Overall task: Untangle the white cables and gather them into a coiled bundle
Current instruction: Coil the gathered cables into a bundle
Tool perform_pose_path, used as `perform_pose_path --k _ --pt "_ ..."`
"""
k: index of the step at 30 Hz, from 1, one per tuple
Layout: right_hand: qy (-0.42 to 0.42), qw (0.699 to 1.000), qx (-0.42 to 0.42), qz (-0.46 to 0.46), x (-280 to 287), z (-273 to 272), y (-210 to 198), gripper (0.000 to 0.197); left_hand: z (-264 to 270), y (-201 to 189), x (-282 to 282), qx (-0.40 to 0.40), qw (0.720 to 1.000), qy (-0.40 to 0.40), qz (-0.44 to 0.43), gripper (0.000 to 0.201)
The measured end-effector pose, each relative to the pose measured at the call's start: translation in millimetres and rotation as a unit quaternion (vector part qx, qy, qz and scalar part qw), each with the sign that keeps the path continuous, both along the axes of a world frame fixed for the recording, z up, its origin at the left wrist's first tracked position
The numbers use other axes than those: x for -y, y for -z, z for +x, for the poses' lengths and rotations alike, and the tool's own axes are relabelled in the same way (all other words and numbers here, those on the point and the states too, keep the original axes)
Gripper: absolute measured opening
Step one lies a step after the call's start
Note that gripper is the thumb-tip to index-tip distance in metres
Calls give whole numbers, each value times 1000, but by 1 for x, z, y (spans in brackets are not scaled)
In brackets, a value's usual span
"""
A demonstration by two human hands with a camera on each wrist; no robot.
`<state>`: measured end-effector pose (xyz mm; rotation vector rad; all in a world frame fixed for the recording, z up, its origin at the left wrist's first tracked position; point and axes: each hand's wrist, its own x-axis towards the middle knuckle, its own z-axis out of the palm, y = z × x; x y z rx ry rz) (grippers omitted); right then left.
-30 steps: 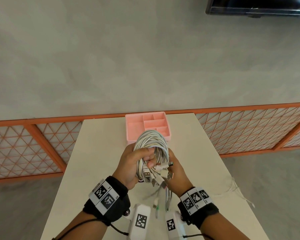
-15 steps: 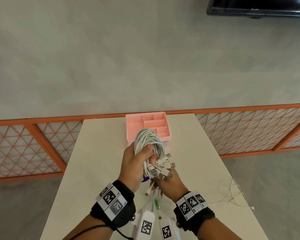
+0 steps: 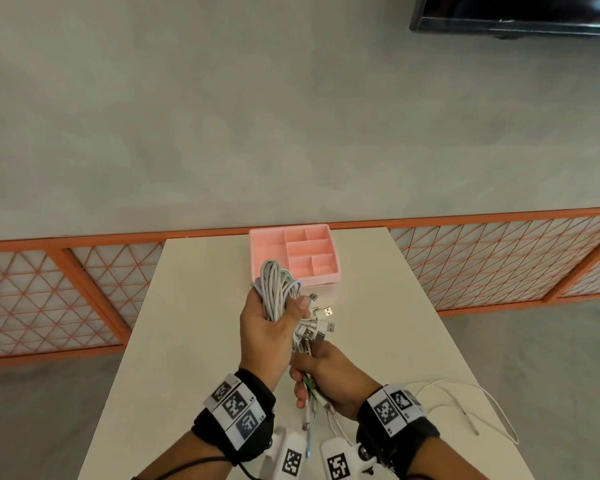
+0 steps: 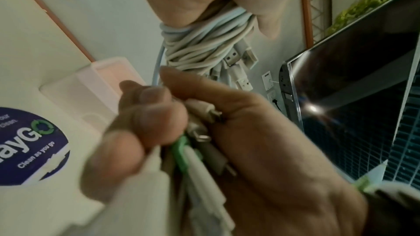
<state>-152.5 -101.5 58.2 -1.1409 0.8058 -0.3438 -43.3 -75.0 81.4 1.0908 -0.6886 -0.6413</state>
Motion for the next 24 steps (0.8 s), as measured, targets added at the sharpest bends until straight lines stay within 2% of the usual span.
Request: perform_pose_path --k 7,10,13,20,24 --pt "-29 997 -70 4 -3 2 -9 13 -7 12 -2 54 998 12 16 42" --pt "-38 995 -88 -15 -4 4 -12 24 -10 14 -5 77 997 17 26 44" --pt "-20 997 -68 -15 -4 3 -16 25 -8 17 -6 88 995 1 53 47" --pt "41 993 9 107 -4 0 -25 33 -5 27 -10 97 992 21 82 52" --pt "51 988 29 145 0 -1 -26 37 -4 26 -10 122 989 23 86 51"
